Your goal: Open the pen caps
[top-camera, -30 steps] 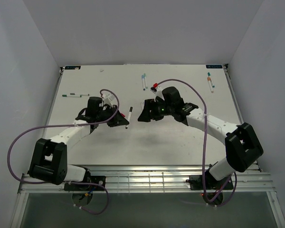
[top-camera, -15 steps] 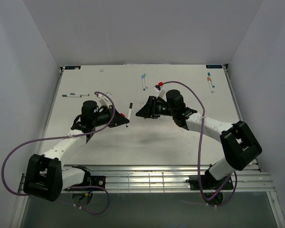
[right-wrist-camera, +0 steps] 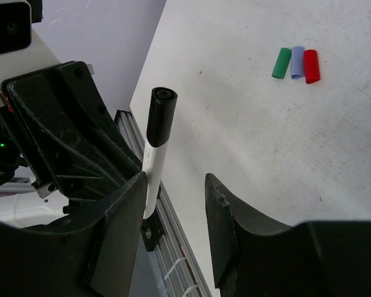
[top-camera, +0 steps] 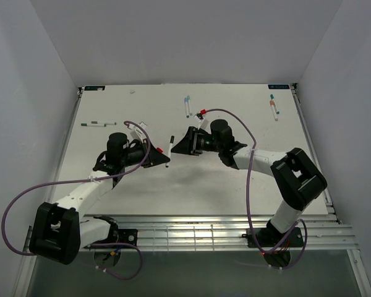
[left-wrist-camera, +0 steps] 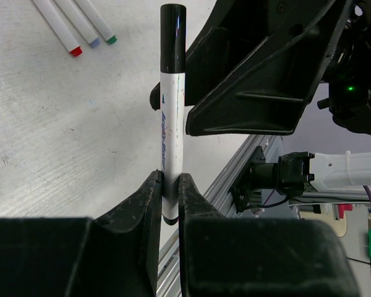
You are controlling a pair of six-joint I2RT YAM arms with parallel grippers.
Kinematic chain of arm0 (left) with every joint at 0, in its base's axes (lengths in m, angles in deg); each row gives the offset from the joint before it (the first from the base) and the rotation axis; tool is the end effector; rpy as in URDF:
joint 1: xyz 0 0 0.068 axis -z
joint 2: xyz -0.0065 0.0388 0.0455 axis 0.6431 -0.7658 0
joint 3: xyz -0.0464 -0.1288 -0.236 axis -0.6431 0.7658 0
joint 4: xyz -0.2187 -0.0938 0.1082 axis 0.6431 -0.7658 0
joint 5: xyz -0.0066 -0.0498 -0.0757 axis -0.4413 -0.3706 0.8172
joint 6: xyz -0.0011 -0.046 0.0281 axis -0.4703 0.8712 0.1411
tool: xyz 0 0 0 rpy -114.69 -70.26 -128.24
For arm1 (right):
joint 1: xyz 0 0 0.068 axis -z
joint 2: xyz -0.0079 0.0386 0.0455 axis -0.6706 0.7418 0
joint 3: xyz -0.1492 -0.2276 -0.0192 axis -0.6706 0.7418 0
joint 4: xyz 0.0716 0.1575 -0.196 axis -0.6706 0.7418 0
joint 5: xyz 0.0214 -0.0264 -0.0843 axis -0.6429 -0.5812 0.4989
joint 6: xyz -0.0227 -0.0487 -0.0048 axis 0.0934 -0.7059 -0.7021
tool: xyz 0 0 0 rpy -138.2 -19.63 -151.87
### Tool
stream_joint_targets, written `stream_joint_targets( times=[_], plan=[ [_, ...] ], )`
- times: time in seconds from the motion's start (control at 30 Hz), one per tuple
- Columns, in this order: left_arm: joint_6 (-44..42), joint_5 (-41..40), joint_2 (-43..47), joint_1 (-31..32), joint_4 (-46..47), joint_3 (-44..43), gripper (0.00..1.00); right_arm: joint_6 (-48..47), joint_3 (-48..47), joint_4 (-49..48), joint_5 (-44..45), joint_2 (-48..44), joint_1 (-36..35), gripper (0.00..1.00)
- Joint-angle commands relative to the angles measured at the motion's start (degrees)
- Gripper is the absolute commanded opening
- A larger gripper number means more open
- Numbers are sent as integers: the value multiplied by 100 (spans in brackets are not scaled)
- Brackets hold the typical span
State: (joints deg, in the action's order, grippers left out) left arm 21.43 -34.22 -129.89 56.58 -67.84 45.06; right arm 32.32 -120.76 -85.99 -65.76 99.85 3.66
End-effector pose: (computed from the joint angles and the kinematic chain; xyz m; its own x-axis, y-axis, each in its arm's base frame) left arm 0.2236 -0.0912 0.2214 -0.8268 -0.2316 -0.5126 0.3428 0.5150 -0.7856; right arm 0.2760 0.2419 0.2261 -0.8066 0.1907 -0.5595 -0.4749 0.3545 0.8055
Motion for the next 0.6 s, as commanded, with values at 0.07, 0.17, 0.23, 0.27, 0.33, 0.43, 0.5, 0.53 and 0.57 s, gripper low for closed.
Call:
stream_joint_targets(
  times=[0.07, 0.17, 0.23, 0.27, 0.33, 0.43, 0.5, 0.53, 0.57],
  plan=[
    [-3, 111, 210, 49, 138, 50, 0, 119, -266, -593, -177, 170, -135, 49],
    [6, 111, 175, 49, 147, 50, 0, 119, -292, -602, -160, 197, -179, 49],
    [41, 120, 175, 49, 165, 50, 0, 128, -292, -611, -142, 214, -188, 48],
    [50, 129, 183, 58, 191, 32, 0, 137, -292, -628, -142, 240, -206, 48],
    [111, 146, 192, 67, 218, 24, 0, 189, -301, -707, -151, 293, -224, 47],
    [181, 172, 192, 67, 297, 50, 0, 260, -292, -830, -151, 372, -285, 36],
    [208, 208, 210, 67, 358, 93, 0, 260, -345, -839, -125, 451, -346, 30],
    [234, 208, 227, 76, 384, 120, 0, 260, -371, -839, -125, 478, -364, 28],
    [243, 199, 280, 67, 402, 138, 0, 268, -415, -839, -142, 539, -399, 24]
  ],
)
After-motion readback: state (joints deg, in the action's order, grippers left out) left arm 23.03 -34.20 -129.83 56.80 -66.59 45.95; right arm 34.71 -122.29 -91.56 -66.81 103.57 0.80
